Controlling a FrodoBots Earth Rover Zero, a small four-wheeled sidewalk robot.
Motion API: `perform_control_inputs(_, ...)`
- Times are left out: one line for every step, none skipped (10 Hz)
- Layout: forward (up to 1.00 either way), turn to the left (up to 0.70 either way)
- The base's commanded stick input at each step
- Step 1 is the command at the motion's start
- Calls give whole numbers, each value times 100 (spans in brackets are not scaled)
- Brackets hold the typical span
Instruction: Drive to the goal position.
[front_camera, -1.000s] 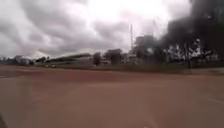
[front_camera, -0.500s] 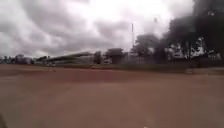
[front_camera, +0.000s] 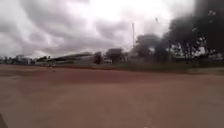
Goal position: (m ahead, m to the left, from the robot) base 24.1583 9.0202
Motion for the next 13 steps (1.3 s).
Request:
perform_control_inputs(70, 0)
perform_control_inputs(70, 0)
perform_control_inputs(70, 0)
perform_control_inputs(70, 0)
perform_control_inputs(70, 0)
perform_control_inputs(70, 0)
perform_control_inputs(70, 0)
perform_control_inputs(70, 0)
perform_control_inputs(70, 0)
perform_control_inputs(70, 0)
perform_control_inputs(70, 0)
perform_control_inputs(70, 0)
perform_control_inputs(70, 0)
